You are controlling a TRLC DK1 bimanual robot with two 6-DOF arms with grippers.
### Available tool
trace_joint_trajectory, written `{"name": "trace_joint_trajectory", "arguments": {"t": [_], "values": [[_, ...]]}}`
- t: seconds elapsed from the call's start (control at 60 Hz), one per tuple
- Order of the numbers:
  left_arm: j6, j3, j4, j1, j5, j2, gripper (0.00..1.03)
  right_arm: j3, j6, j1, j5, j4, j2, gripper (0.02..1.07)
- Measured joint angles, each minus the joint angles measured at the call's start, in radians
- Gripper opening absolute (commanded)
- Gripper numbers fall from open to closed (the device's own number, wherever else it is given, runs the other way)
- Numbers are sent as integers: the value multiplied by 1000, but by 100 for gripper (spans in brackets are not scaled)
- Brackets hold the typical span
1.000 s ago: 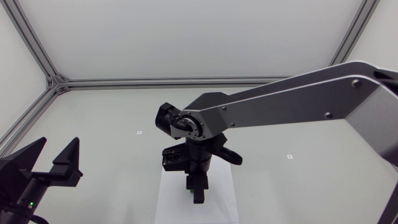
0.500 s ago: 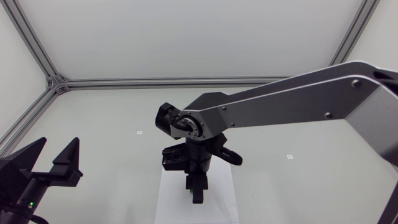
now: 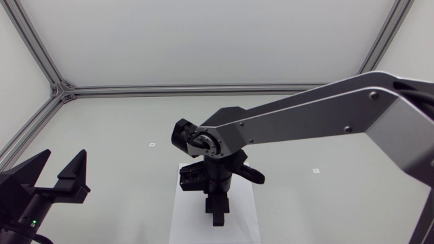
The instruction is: Pick up the orange 2x2 brick with the right arm and stack it on top of the green 2x2 brick in the center
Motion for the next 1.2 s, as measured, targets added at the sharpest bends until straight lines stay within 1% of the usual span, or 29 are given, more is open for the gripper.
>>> {"name": "trace_joint_trajectory", "arguments": {"t": [0.05, 0.217, 0.283, 0.383, 0.417, 0.5, 0.517, 0.817, 1.033, 1.133, 1.2], "values": [[0, 0, 0, 0, 0, 0, 99, -8, 0, 0, 0, -1, 7, 68], [0, 0, 0, 0, 0, 0, 99, -11, 0, 0, 0, 0, 10, 68], [0, 0, 0, 0, 0, 0, 99, -11, 0, 0, 0, 0, 10, 74], [0, 0, 0, 0, 0, 0, 99, -11, 0, 0, 0, 0, 8, 79], [0, 0, 0, 0, 0, 0, 99, -11, 0, -1, 0, 0, 5, 84], [0, 0, 0, 0, 0, 0, 99, -11, 0, -4, 0, -1, -8, 102], [0, 0, 0, 0, 0, 0, 99, -11, 0, -5, 0, -1, -12, 103], [0, 0, 0, 0, 0, 0, 99, -22, 3, -48, -12, -16, -156, 103], [0, 0, 0, 0, 0, 0, 99, -98, 3, -91, -34, -55, -339, 103], [0, 0, 0, 0, 0, 0, 99, -138, 8, -153, -55, -49, -464, 103], [0, 0, 0, 0, 0, 0, 99, -169, 14, -216, -71, -10, -549, 103]]}}
